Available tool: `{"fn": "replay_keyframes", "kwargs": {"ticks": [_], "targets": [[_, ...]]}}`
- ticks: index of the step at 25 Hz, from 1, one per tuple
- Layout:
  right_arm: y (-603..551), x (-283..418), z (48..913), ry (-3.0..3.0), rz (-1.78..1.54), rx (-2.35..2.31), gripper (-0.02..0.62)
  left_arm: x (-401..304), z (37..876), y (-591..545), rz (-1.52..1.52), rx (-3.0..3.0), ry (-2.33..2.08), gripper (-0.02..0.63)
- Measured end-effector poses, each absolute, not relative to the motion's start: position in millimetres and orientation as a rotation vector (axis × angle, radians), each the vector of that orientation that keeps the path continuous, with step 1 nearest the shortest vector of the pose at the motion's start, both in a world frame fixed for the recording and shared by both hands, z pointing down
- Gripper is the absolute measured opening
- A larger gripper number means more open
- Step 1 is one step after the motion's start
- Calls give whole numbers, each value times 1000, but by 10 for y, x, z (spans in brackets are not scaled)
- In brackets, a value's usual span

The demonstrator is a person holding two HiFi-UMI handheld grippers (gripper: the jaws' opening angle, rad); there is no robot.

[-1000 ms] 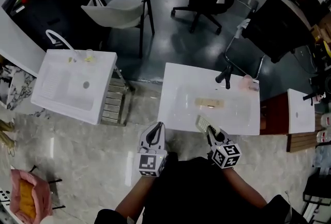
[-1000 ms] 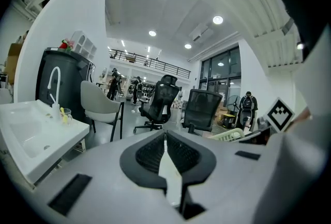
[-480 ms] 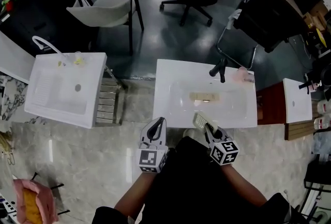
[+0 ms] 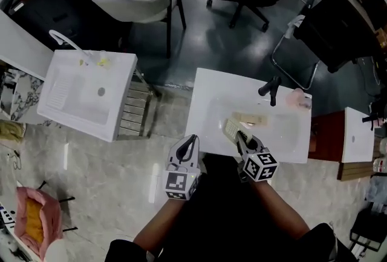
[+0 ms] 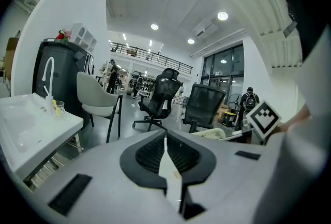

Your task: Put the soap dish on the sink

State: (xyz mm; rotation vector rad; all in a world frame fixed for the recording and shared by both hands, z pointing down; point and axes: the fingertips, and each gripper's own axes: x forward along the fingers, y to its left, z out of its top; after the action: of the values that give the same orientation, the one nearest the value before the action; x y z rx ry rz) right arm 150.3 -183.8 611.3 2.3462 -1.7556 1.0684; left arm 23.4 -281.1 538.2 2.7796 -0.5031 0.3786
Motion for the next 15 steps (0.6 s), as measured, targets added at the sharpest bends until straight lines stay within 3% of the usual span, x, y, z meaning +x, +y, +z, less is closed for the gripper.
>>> {"fn": "replay_keyframes", "kwargs": {"ticks": [15], "targets": [[-3019,2203,6401,-1959,1258,2165,12,1051,5432,-3272,470,2763,-574,18]]}}
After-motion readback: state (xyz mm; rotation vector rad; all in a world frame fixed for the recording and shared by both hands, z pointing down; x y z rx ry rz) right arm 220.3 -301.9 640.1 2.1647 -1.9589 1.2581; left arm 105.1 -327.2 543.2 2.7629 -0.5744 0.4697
